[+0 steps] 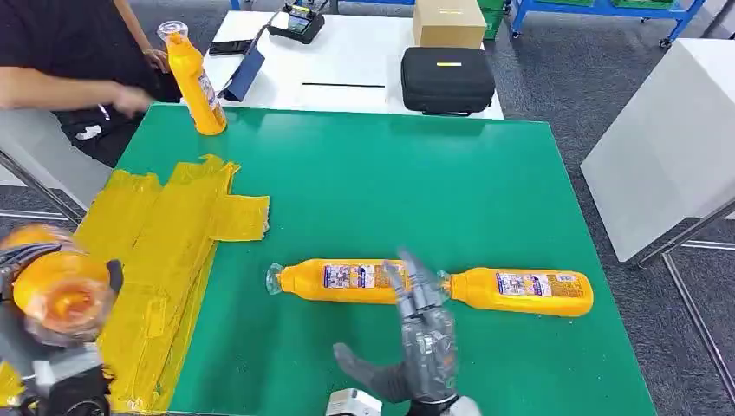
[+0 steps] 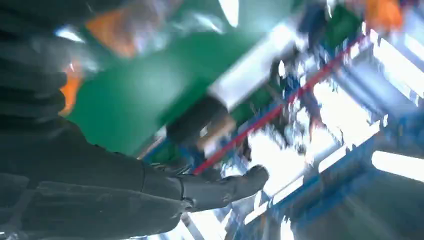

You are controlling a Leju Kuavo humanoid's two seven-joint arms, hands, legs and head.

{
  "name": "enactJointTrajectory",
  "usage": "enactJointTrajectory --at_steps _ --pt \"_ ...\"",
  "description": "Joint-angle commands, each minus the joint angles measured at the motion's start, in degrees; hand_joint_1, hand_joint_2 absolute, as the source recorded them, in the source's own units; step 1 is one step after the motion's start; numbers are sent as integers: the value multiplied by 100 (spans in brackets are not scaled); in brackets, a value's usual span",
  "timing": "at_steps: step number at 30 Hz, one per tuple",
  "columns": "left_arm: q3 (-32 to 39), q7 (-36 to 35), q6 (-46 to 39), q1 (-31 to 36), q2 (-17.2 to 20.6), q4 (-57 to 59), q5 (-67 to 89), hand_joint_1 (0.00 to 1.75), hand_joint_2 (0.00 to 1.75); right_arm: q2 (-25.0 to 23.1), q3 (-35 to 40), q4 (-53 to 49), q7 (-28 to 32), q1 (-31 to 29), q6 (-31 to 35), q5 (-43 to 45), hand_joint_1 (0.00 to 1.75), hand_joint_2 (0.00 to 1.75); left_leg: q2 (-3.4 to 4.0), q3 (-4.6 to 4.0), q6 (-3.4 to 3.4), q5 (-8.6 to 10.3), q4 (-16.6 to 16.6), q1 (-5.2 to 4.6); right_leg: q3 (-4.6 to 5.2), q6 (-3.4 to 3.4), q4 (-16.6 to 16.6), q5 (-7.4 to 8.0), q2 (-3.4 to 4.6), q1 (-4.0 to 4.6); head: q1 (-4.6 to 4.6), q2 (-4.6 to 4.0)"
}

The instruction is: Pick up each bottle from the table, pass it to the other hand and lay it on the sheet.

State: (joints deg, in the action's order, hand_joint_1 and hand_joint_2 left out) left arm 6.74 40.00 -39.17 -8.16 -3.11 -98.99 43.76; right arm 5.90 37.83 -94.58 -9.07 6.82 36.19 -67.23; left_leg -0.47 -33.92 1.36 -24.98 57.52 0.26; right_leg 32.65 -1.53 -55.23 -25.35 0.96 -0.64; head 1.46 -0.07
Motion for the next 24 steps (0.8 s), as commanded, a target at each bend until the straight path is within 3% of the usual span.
enactJointTrajectory --at_steps 1,5,6,11,13,18,19,20,22,24 --pt "1380 0 -83 -139 -637 -319 1686 175 175 74 -635 -883 -31 386 -168 133 0 0 8 17 -4 -6 -1 -5 -12 3 0 -4 -1 -3 2 0" --pt "1384 0 -83 -142 -647 -115 1920 175 175 80 -662 -812 21 392 -171 206 0 0 1 19 -6 -6 -1 -4 -16 5 -1 -6 -10 -2 4 0" --pt "1416 0 -83 -206 -454 5 1806 175 175 150 -595 -796 33 332 -166 306 0 0 1 14 -4 -1 -3 -5 -11 3 1 -1 -8 -3 4 0" --pt "1246 0 -83 -207 -693 1428 3411 175 175 -66 -781 -672 211 280 -683 231 0 0 11 39 -4 -1 -18 -11 -31 2 11 -1 3 -8 7 0" --pt "742 -583 -83 -344 -447 1487 3543 175 175 -140 -850 -643 300 242 -807 252 0 0 -4 31 -4 6 -18 -9 -29 3 11 1 -12 -6 4 0" --pt "481 -825 -83 -289 -413 2065 3796 175 175 -125 -833 -552 390 147 -928 280 0 0 0 28 -3 4 -16 -12 -24 1 9 -1 -10 -10 7 0" --pt "228 -1074 -83 -285 -303 2314 3843 175 175 -123 -833 -503 424 107 -948 275 0 0 -5 40 -4 3 -22 -15 -37 3 13 -4 -17 -12 2 0" --pt "-448 -1762 -83 -193 36 2648 3844 175 175 -160 -832 -447 467 80 -971 280 0 0 -7 34 -5 2 -16 -9 -34 4 11 -3 -16 -6 2 0" --pt "-624 -1844 -83 -250 169 2729 3689 175 175 -81 -820 -488 457 87 -974 314 0 0 -10 35 -6 6 -23 -12 -35 5 14 0 -20 -9 4 0" --pt "-978 -2108 -83 -85 326 3584 3521 175 175 1 -810 -477 529 68 -1075 448 0 0 -11 40 -8 3 -20 -12 -39 6 11 -5 -25 -8 4 0"
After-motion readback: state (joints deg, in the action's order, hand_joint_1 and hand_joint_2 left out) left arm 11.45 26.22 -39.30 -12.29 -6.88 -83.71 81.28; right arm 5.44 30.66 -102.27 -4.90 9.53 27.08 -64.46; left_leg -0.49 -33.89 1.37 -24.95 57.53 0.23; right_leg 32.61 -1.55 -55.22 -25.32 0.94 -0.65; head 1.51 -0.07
